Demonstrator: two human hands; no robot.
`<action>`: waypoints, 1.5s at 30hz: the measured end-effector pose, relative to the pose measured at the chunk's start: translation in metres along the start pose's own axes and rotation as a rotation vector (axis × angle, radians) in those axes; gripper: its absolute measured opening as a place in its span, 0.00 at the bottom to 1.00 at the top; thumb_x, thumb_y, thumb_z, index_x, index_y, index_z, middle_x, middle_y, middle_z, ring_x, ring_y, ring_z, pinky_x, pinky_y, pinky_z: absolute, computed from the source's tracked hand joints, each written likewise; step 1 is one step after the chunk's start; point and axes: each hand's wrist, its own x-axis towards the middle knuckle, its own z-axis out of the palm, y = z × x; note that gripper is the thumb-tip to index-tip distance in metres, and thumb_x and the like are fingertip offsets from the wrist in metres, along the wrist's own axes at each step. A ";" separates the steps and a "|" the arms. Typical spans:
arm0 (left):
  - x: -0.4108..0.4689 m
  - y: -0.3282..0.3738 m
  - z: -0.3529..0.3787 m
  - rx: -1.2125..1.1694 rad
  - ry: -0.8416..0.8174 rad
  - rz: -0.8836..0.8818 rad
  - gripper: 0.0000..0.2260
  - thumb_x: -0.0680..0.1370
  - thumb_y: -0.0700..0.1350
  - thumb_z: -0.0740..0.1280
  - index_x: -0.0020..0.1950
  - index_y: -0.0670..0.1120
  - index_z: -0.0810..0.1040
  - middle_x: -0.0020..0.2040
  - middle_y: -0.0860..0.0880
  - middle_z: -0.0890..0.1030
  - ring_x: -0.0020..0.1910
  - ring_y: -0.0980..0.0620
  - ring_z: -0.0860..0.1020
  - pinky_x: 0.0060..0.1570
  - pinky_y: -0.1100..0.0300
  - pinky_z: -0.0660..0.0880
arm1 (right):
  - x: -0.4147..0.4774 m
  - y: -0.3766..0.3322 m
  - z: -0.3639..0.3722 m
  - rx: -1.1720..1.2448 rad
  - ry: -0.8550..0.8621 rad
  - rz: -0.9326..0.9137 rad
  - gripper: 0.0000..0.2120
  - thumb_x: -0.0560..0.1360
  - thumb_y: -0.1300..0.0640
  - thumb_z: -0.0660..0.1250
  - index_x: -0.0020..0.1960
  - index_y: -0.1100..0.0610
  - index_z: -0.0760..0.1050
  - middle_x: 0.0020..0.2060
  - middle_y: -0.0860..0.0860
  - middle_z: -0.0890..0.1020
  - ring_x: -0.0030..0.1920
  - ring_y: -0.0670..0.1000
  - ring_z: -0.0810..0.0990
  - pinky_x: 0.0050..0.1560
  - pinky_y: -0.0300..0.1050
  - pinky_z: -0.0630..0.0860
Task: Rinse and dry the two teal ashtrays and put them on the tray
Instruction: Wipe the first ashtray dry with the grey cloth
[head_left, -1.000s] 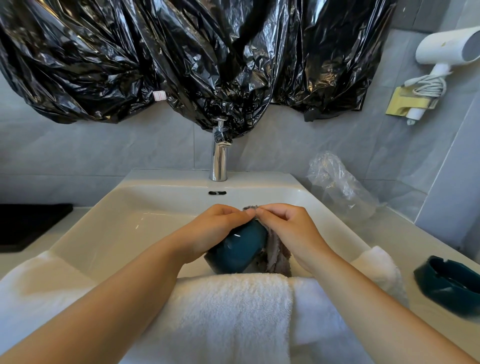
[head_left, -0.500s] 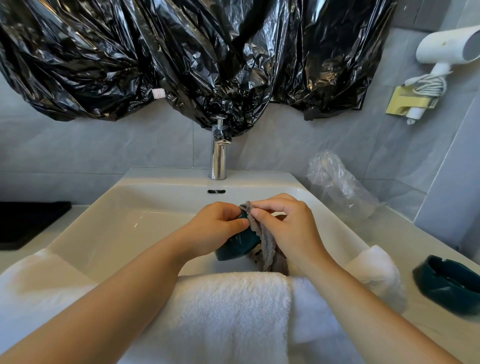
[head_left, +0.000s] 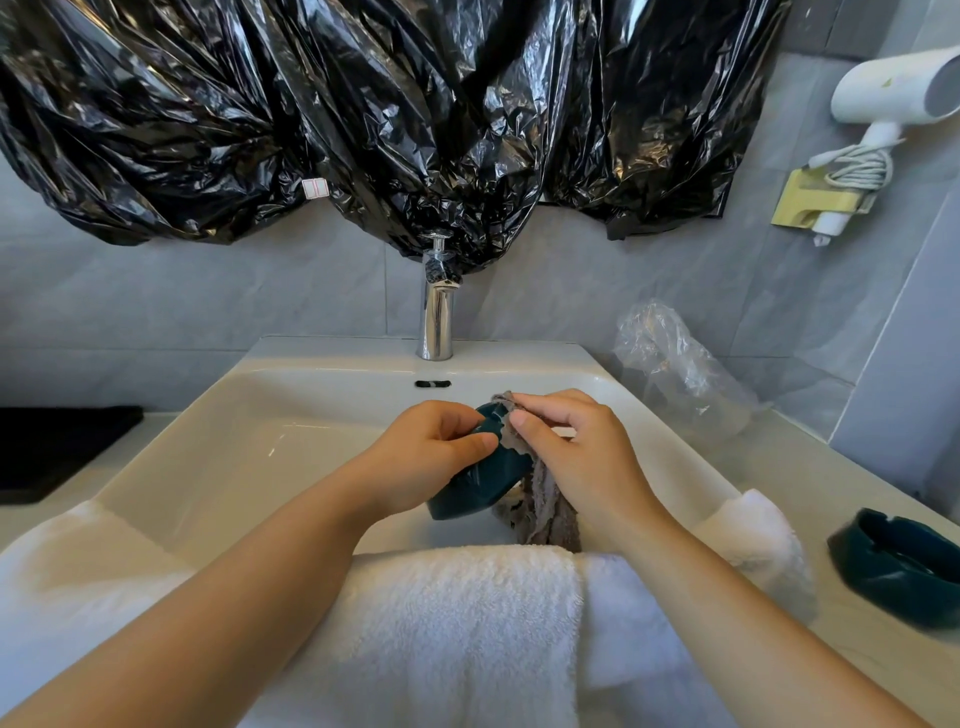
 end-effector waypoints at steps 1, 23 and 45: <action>0.000 0.000 0.001 0.008 -0.004 0.000 0.10 0.81 0.44 0.62 0.52 0.42 0.81 0.48 0.42 0.84 0.50 0.42 0.80 0.54 0.49 0.76 | 0.001 0.000 0.000 0.011 0.013 0.010 0.12 0.78 0.56 0.66 0.60 0.54 0.82 0.50 0.48 0.81 0.53 0.45 0.78 0.49 0.27 0.74; 0.004 -0.004 0.002 -0.009 -0.057 -0.053 0.08 0.79 0.37 0.63 0.51 0.44 0.82 0.48 0.45 0.85 0.49 0.46 0.82 0.57 0.50 0.77 | 0.004 0.008 -0.001 0.001 0.007 0.250 0.11 0.79 0.57 0.65 0.46 0.58 0.86 0.44 0.54 0.86 0.47 0.54 0.82 0.49 0.45 0.77; 0.001 -0.004 -0.002 -0.115 -0.157 -0.007 0.09 0.78 0.36 0.65 0.56 0.39 0.79 0.53 0.40 0.83 0.52 0.46 0.81 0.55 0.54 0.77 | 0.010 0.016 -0.005 0.492 -0.033 0.572 0.03 0.75 0.60 0.70 0.46 0.55 0.83 0.48 0.55 0.85 0.54 0.56 0.83 0.61 0.53 0.77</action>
